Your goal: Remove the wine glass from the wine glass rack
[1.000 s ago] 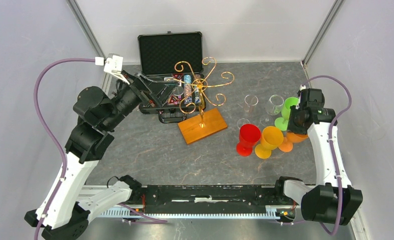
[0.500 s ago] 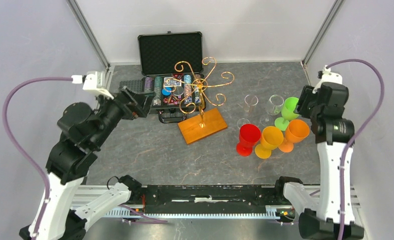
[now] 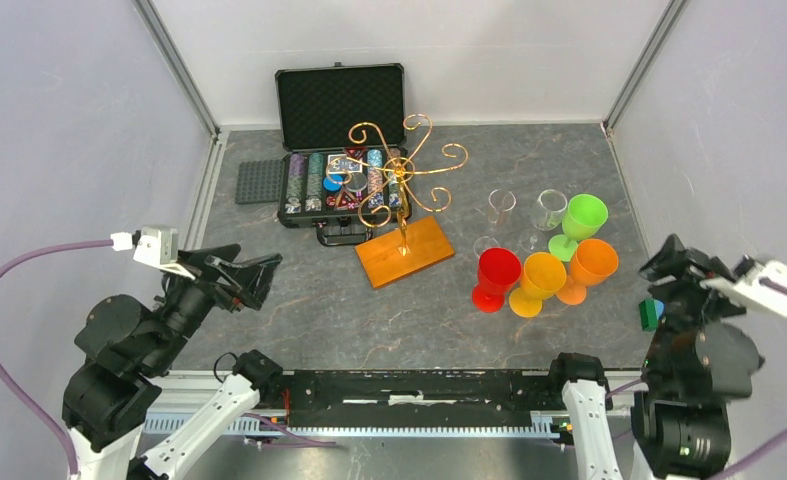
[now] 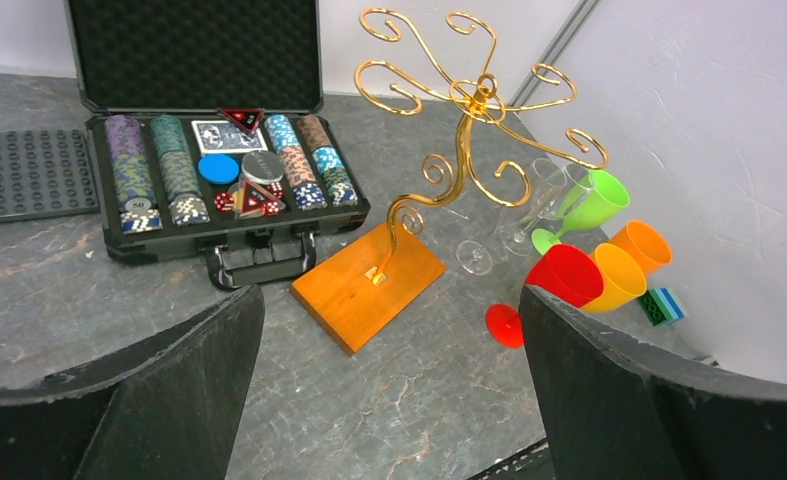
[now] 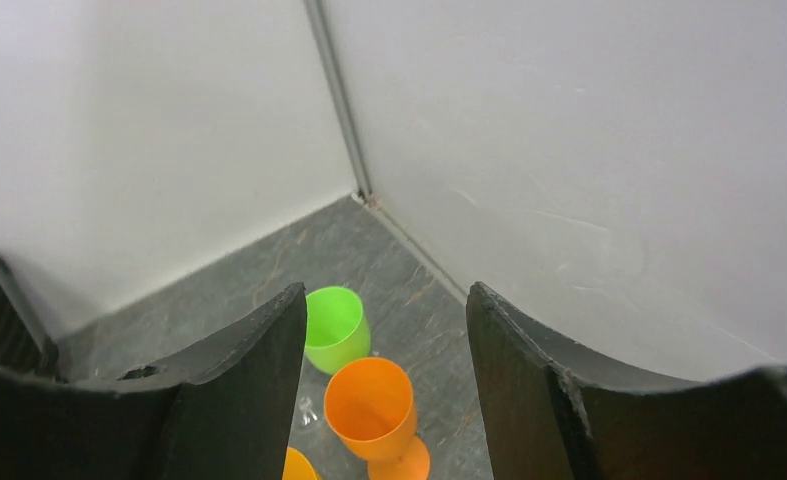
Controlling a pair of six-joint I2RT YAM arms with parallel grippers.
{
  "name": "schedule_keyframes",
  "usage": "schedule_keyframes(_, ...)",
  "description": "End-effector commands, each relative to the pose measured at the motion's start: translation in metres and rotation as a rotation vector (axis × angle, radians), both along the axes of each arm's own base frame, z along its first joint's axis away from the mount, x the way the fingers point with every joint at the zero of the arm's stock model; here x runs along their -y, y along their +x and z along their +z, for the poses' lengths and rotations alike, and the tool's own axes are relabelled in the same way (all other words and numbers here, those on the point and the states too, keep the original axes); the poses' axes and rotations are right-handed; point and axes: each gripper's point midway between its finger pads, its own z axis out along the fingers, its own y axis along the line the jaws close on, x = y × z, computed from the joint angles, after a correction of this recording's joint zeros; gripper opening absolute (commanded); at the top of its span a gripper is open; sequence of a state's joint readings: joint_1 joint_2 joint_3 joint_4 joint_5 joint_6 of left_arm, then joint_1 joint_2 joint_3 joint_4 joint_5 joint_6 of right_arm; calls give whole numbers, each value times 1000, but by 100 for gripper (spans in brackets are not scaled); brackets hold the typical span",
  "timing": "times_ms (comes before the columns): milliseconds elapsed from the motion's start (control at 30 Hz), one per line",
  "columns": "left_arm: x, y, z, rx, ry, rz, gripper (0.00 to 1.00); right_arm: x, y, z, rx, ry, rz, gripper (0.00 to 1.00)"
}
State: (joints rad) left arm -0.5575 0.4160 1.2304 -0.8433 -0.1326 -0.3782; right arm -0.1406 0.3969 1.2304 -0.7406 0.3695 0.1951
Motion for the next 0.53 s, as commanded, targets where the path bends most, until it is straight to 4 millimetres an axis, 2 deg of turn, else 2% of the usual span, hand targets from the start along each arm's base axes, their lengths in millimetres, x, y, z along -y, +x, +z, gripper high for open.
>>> schedule_keyframes(0, -13, -1, -7, 3, 33, 52, 100, 17, -33, 6, 64, 34, -139, 65)
schedule_keyframes(67, -18, -1, -9, 3, 37, 75, 100, 19, -42, 6, 75, 37, -159, 65)
schedule_keyframes(167, -20, -3, -7, 14, 41, 77, 100, 20, -46, 1, 78, 47, -168, 65)
schedule_keyframes(500, -13, -3, -3, 37, 63, 36, 100, 19, -38, -8, 72, 63, -156, 66)
